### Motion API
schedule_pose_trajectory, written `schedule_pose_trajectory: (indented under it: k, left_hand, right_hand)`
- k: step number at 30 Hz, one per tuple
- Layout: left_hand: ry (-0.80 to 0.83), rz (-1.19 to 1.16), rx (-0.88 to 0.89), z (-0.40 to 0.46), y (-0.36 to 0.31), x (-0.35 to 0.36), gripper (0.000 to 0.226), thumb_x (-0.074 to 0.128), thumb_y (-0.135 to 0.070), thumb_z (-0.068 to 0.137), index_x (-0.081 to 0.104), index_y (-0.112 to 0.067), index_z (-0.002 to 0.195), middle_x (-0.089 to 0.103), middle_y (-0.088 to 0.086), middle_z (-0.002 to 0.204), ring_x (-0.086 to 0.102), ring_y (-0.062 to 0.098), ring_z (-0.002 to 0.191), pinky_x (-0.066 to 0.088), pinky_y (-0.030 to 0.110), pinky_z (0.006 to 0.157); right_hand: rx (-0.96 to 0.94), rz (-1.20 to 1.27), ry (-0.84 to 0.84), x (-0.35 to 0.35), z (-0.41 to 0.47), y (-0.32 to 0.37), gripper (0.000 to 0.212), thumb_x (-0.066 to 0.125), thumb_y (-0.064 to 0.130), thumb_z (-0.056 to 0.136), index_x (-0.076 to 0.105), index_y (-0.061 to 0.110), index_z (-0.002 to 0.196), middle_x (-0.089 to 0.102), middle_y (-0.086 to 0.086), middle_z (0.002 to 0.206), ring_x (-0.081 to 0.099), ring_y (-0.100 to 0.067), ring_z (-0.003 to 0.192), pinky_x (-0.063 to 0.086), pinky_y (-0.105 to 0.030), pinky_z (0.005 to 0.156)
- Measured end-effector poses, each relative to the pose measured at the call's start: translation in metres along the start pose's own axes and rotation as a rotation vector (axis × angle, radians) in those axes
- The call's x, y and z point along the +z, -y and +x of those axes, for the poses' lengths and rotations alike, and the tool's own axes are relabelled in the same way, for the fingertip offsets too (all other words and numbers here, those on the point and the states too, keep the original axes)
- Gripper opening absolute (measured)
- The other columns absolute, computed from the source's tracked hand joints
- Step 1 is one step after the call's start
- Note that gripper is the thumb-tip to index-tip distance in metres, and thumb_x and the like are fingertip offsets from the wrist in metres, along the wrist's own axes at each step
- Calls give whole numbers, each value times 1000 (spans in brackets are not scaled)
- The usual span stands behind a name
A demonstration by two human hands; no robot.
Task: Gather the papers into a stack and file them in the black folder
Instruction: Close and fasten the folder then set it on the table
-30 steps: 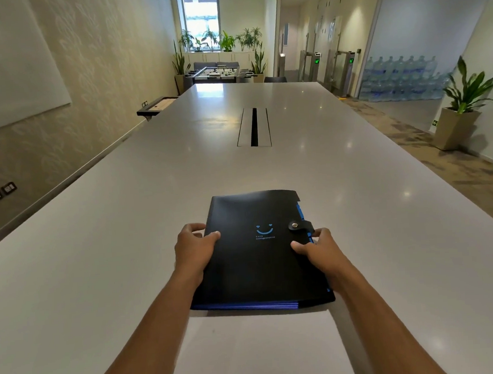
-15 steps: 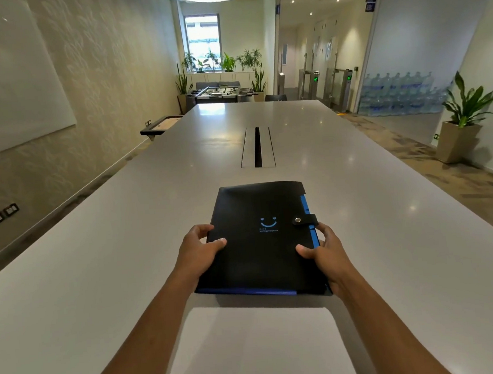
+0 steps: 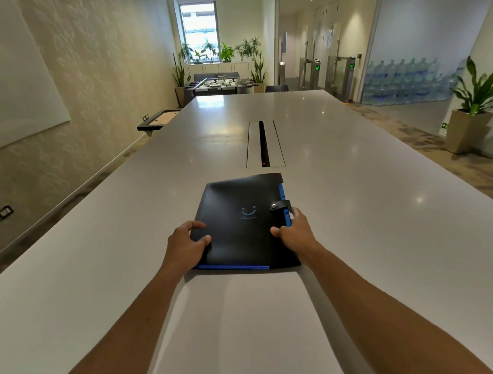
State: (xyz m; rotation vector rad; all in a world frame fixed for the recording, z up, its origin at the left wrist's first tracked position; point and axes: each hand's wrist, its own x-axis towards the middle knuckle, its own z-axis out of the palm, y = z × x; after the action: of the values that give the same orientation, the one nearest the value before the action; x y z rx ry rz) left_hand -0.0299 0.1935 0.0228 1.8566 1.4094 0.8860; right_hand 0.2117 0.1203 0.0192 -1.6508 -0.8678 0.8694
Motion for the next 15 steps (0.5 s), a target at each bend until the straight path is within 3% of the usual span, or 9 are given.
schedule_pose_trajectory:
  k: [7,9,15]
  left_hand:
    - [-75,160,85,67,27,16,20,67,-19,85,66,-14,105,64,9,110,59,23,100,43,28,83]
    - [-84,195,87,84,30,17,17,66,-20,84,67,-16,101,65,10,109,59,25,99,44,32,84]
    - [-55,259,80,116,39,16,14,63,-24,85,66,-25,99,61,9,115,57,28,103,46,41,89]
  right_hand:
    - [-187,-283,-98,42,64,-4,48,66,19,86,47,10,128,59,-9,124,52,-12,95,37,-8,61]
    - [-200,-326,-119,48,80,-3,46,66,19,85,50,8,127,60,-11,123,57,-18,101,37,-10,63]
    - [-198,-441,-140,57,108,2,50,65,22,84,50,5,129,59,-14,125,57,-27,112,48,-31,88]
